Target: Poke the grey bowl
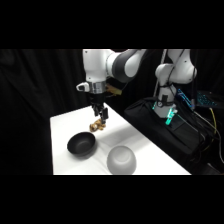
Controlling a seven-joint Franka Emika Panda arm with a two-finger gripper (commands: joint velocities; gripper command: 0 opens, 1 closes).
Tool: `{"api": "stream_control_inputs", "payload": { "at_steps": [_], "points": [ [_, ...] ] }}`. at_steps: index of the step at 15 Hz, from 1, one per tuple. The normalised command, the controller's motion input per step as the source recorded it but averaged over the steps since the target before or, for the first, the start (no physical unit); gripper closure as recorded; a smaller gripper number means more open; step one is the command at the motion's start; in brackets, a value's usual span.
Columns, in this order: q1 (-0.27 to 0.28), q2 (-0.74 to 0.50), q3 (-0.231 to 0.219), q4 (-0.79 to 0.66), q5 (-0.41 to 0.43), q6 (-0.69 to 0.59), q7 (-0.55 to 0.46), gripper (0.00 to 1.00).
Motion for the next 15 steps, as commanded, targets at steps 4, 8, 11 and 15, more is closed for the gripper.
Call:
{"api": "stream_control_inputs", "payload": {
  "at_steps": [4, 8, 11, 15],
  "points": [
    [-0.001, -0.03, 0.045, -0.01, -0.006, -0.02, 0.03, 0.00],
    [0.079, -0.07, 0.100, -0.01, -0.001, -0.04, 0.06, 0.00],
    [0.095, -0.01, 0.100, 0.05, 0.032, -0.06, 0.03, 0.00],
    [0.074, 0.05, 0.077, 0.10, 0.060, -0.09, -0.03, 0.25]
  ]
}}
